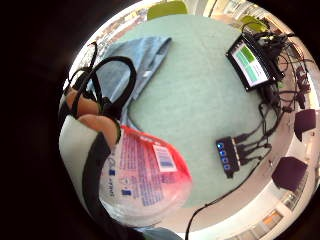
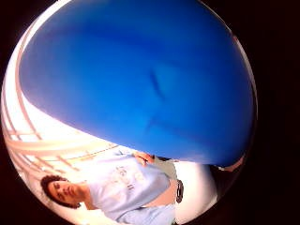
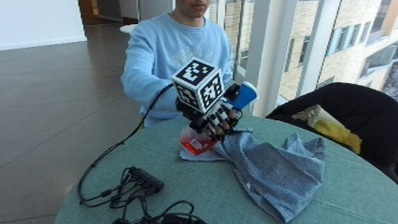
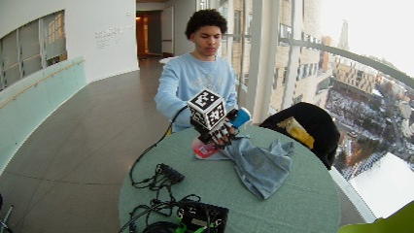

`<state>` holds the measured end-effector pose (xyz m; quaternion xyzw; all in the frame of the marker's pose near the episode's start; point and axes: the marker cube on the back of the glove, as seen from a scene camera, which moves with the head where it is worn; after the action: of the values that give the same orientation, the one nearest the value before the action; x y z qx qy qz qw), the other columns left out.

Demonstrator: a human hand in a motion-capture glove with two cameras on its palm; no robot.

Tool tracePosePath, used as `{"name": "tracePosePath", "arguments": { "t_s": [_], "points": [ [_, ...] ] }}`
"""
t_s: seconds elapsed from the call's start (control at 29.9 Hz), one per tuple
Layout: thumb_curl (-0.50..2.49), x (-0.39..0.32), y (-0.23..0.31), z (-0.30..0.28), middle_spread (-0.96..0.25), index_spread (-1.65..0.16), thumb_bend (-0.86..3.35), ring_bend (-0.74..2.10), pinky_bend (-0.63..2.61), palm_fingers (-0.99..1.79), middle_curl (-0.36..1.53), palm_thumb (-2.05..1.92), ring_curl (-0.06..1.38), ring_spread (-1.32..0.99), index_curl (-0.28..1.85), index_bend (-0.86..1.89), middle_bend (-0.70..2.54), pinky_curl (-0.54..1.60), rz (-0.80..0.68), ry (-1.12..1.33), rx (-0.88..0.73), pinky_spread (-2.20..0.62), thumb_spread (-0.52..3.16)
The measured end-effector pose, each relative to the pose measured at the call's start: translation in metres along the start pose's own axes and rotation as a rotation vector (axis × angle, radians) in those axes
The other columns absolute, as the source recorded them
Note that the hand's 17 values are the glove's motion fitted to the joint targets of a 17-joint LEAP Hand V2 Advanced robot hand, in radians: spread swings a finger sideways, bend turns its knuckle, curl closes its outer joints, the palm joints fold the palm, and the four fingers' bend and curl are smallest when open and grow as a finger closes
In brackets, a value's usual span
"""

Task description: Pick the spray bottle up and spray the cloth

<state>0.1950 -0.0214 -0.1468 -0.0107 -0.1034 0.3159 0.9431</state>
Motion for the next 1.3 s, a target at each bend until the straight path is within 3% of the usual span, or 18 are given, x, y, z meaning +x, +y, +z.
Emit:
{"name": "tracePosePath", "arguments": {
  "t_s": [0.33, 0.67, 1.0, 1.3],
  "points": [
    [0.62, -0.075, -0.002, 0.023, -0.08, -0.2, -0.03, 0.58, 0.4, 1.18, 0.46, 0.86, 0.39, -0.04, 0.33, 0.12, 0.34, 0.38, -0.232, -0.411, 0.151, -0.06, 0.78],
    [0.62, -0.165, -0.015, 0.087, -0.08, -0.2, -0.03, 0.58, 0.4, 1.18, 0.45, 0.85, 0.39, -0.04, 0.34, 0.13, 0.33, 0.38, -0.413, -0.669, 0.203, -0.06, 0.78],
    [0.61, -0.222, -0.029, 0.165, -0.08, -0.2, -0.03, 0.56, 0.4, 1.17, 0.45, 0.86, 0.38, -0.05, 0.34, 0.13, 0.31, 0.38, -0.473, -0.756, 0.14, -0.06, 0.8],
    [0.59, -0.237, -0.033, 0.192, -0.09, -0.21, -0.03, 0.55, 0.4, 1.17, 0.45, 0.86, 0.38, -0.05, 0.34, 0.13, 0.3, 0.38, -0.491, -0.782, 0.14, -0.06, 0.83]
  ]
}}
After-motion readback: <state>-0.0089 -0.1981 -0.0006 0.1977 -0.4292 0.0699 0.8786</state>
